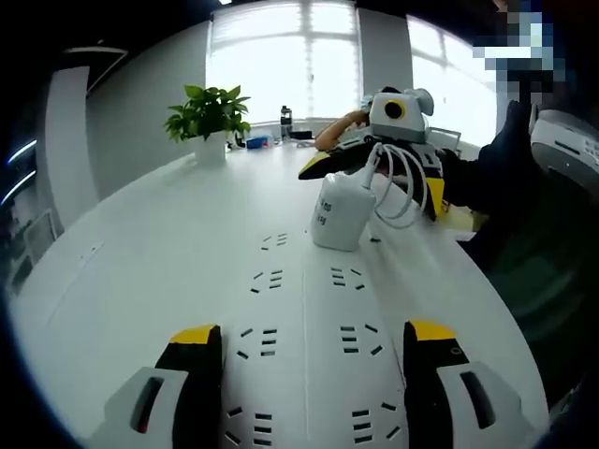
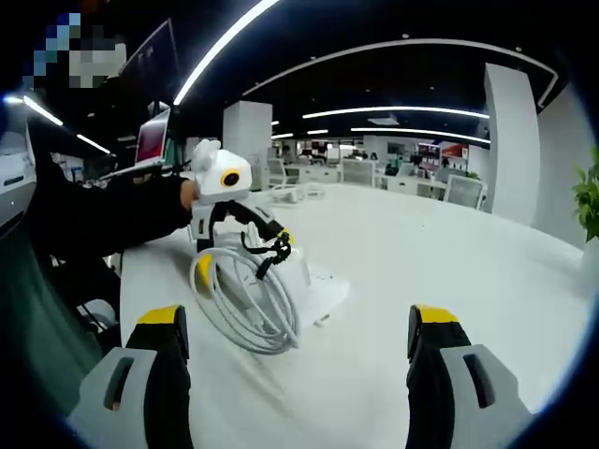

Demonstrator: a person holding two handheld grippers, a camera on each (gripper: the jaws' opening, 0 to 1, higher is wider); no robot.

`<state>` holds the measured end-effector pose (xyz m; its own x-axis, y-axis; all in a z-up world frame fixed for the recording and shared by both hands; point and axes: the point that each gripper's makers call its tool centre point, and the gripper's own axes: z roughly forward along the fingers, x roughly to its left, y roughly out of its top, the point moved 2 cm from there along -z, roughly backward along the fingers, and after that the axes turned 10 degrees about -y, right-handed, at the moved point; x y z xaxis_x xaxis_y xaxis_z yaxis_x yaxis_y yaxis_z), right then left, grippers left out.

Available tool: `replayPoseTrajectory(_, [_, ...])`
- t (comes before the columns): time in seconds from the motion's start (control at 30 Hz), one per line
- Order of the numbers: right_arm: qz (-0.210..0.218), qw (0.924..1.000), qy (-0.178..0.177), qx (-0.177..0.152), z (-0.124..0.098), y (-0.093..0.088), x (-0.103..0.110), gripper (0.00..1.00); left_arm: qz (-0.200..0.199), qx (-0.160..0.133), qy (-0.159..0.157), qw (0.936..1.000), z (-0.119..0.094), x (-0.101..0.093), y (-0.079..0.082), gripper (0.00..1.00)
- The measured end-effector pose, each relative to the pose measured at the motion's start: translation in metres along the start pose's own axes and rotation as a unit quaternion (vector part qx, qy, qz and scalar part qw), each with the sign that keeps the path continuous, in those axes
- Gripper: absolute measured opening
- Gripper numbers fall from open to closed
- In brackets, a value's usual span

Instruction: Straighten the power strip on the desk, plug the charger into it

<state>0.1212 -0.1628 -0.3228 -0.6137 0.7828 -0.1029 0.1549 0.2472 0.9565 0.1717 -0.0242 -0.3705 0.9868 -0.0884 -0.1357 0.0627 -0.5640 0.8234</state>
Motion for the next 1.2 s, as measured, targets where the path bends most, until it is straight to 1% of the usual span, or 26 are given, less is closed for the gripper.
replayPoseTrajectory(0.13, [0.001,1.0000,-0.001,0.001,-0.001,-0.002,0.000,0.97,0.003,-0.005,-0.002,1.0000,0.000,0.000,0.000,0.82])
replayPoseTrajectory(0.23, [0.001,1.0000,0.000,0.001,-0.001,-0.002,0.001,0.97,0.019,-0.008,-0.004,0.9998,0.001,-0.003,-0.001,0.85])
replayPoseTrajectory(0.3, [0.001,1.0000,0.000,0.000,-0.001,-0.002,0.001,0.97,0.021,-0.008,-0.005,0.9997,0.001,-0.003,-0.001,0.85])
replayPoseTrajectory(0.5, [0.000,1.0000,0.001,-0.001,-0.001,-0.001,0.002,0.97,0.012,-0.014,-0.002,0.9998,0.001,0.002,0.000,0.85])
replayPoseTrajectory(0.53, [0.001,1.0000,0.002,-0.002,0.000,-0.001,0.003,0.97,0.009,-0.015,-0.001,0.9998,0.001,0.003,0.000,0.87])
replayPoseTrajectory(0.63, [0.002,1.0000,0.001,-0.003,0.000,-0.001,0.002,0.97,0.004,-0.019,0.008,0.9998,0.000,0.007,0.000,0.91])
replayPoseTrajectory(0.93, [0.002,1.0000,0.000,-0.002,-0.002,-0.001,0.001,0.97,0.007,-0.023,0.026,0.9994,-0.002,0.010,0.003,0.93])
replayPoseTrajectory(1.03, [0.001,1.0000,0.001,-0.002,-0.003,-0.001,0.002,0.97,0.008,-0.023,0.036,0.9991,-0.004,0.011,0.003,0.94])
replayPoseTrajectory(1.1, [0.000,1.0000,0.002,-0.002,-0.004,-0.001,0.002,0.97,0.007,-0.028,0.044,0.9986,-0.006,0.012,0.005,0.95])
replayPoseTrajectory(1.2, [0.000,1.0000,0.003,-0.001,-0.004,-0.002,0.002,0.97,0.000,-0.040,0.045,0.9982,-0.009,0.009,0.007,0.98])
